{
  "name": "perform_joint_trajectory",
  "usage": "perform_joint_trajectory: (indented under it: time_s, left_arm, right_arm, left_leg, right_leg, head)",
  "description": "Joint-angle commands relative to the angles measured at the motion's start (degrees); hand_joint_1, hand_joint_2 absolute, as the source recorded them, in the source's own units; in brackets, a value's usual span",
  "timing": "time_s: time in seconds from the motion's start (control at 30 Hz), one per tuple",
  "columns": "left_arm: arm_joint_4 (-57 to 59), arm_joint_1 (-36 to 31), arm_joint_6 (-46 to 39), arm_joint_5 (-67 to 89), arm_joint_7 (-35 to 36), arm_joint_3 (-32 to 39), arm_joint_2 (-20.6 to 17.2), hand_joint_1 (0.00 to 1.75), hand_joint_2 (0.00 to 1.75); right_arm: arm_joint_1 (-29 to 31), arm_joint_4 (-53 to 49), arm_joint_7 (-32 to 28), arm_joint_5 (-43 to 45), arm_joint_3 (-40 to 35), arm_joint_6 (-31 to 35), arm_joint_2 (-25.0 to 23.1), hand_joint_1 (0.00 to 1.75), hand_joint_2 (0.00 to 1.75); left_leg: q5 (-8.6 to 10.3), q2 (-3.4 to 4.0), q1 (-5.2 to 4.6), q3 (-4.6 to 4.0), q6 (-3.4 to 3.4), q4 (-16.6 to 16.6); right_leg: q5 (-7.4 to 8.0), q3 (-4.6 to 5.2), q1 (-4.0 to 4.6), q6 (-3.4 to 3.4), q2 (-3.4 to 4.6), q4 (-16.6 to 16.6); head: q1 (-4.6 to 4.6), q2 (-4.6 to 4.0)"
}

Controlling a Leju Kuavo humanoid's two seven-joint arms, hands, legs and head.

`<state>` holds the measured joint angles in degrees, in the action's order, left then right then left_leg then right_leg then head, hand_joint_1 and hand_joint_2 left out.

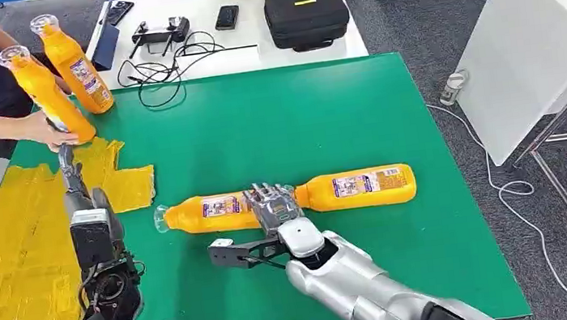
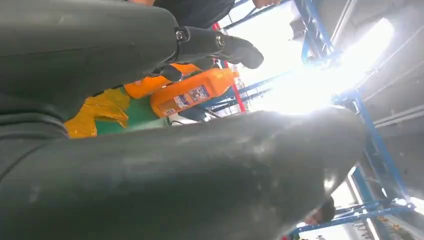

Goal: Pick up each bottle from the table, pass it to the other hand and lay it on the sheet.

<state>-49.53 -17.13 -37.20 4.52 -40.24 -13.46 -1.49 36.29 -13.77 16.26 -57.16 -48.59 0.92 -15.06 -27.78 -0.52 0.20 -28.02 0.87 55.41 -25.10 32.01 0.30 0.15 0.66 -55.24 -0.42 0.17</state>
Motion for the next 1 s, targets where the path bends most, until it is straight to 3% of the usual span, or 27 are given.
perform_joint_trajectory:
  time_s: [0.03, 0.07, 0.1, 1.0]
  left_arm:
    - [-2.12, -0.24, 0.26, -0.45, 0.24, -1.35, 0.34, 0.0, 0.0]
    - [-2.12, -0.24, 0.26, -0.45, 0.24, -1.35, 0.34, 0.0, 0.0]
    - [-2.44, 0.04, 0.22, -0.39, 0.24, -1.32, 0.25, 0.0, 0.0]
    - [-4.28, 1.69, 1.79, -1.0, 0.24, -1.34, -0.91, 0.0, 0.0]
  right_arm:
    - [0.39, 2.64, 0.15, -0.36, -0.64, -2.98, 1.67, 0.0, 1.75]
    - [0.39, 2.64, 0.15, -0.36, -0.64, -2.98, 1.67, 0.0, 1.75]
    - [0.13, 2.56, -0.25, -0.36, -0.6, -3.17, 1.72, 1.73, 1.75]
    - [-1.31, 2.49, -0.75, -0.61, 0.73, -3.55, 2.37, 1.75, 1.75]
  left_leg:
    - [-0.03, -0.1, 0.03, 0.07, -0.03, 0.02]
    - [-0.01, -0.05, 0.02, 0.05, -0.02, -0.01]
    - [0.0, -0.06, 0.01, 0.05, -0.02, -0.02]
    - [0.01, -0.1, 0.02, 0.37, -0.03, -0.03]
  right_leg:
    - [-0.05, -0.14, 0.02, 0.08, -0.19, 0.02]
    - [-0.02, -0.1, 0.01, 0.07, -0.14, 0.04]
    - [-0.02, -0.09, 0.0, 0.06, -0.13, 0.04]
    - [-0.02, -0.41, 0.02, 0.05, -0.18, 0.06]
  head:
    - [0.0, -0.02]
    - [0.02, -0.02]
    - [0.02, 0.0]
    - [0.02, -0.02]
